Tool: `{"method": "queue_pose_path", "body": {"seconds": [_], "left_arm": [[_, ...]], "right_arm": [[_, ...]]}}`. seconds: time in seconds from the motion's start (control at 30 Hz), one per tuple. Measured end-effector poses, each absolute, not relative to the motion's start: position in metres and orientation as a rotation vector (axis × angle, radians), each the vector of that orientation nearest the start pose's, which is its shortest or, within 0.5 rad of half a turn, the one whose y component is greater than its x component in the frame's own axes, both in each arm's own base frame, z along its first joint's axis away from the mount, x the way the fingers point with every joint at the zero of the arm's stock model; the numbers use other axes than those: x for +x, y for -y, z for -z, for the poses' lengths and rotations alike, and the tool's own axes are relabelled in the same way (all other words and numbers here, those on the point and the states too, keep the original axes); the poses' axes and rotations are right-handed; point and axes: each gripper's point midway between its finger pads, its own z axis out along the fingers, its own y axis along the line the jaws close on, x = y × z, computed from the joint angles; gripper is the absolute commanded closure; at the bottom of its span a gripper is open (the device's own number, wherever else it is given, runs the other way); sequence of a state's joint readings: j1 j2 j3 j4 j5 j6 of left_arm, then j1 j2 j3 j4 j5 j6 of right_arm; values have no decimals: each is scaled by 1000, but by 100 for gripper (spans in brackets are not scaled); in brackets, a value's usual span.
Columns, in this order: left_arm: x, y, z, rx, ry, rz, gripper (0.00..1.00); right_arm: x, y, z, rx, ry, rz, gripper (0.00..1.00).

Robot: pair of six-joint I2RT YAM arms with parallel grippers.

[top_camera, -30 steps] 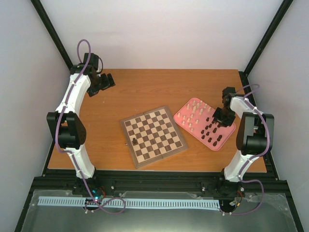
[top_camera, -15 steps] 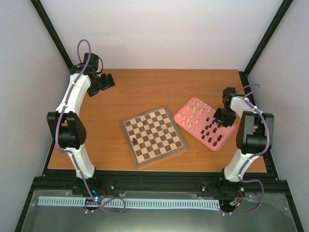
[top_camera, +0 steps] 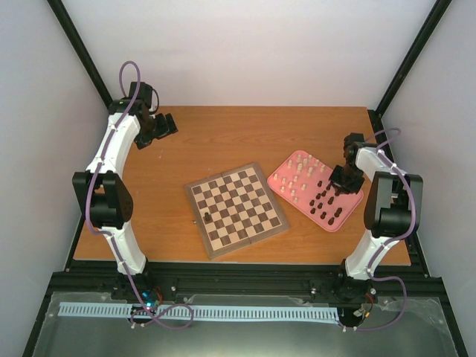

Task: Set up the chess pieces on the board
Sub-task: Pick up the chess piece from the storage box, then place the chess piece on the chessboard.

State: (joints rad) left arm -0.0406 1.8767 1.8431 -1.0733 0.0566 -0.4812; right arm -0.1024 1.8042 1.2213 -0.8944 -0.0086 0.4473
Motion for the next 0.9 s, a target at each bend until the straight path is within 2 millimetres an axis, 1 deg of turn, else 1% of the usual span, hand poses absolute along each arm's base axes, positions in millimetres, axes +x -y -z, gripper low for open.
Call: {"method": "queue_pose_path", "body": {"seconds": [0.07,0.13,0.17,0.23,0.27,0.33,0.37,0.43,0.5,0.57,0.63,0.7,0.73,0.77,0.87,0.9], "left_arm": [[456,28,-197,-571,-2637,238,0],[455,28,-197,-572,-2637,238,0],[455,28,-197,-572,-2637,239,0],[455,28,-197,-572,-2637,239,0],[455,28,-197,-572,-2637,239,0],[455,28,-197,-572,-2637,240,0],[455,29,-197,-571,-2637,240,0],[455,29,-197,-571,-2638,245,0],[455,30,-198,-570,-2639,248,0],[455,30,-199,-569,-2639,254,0],[455,31,-201,-567,-2636,259,0],[453,31,-205,-565,-2626,261,0],[452,30,-211,-562,-2613,261,0],[451,30,-213,-561,-2610,262,0],[443,28,-229,-555,-2573,256,0],[440,27,-233,-555,-2563,252,0]], "right_arm": [[338,33,-46,820,-2942,-42,97],[338,32,-58,809,-2933,-50,97],[339,32,-67,800,-2922,-53,97],[344,31,-91,776,-2881,-62,97],[347,30,-109,755,-2847,-68,97],[354,26,-136,716,-2794,-80,97],[359,21,-153,681,-2762,-85,97],[371,4,-177,602,-2726,-99,97],[386,-25,-194,489,-2708,-123,97],[403,-76,-205,324,-2700,-165,97],[415,-130,-206,170,-2709,-208,97],[421,-187,-200,20,-2724,-257,97],[423,-215,-194,-49,-2734,-282,97],[421,-238,-186,-109,-2748,-301,97],[408,-296,-162,-272,-2797,-335,97],[405,-308,-157,-308,-2806,-344,97]]}}
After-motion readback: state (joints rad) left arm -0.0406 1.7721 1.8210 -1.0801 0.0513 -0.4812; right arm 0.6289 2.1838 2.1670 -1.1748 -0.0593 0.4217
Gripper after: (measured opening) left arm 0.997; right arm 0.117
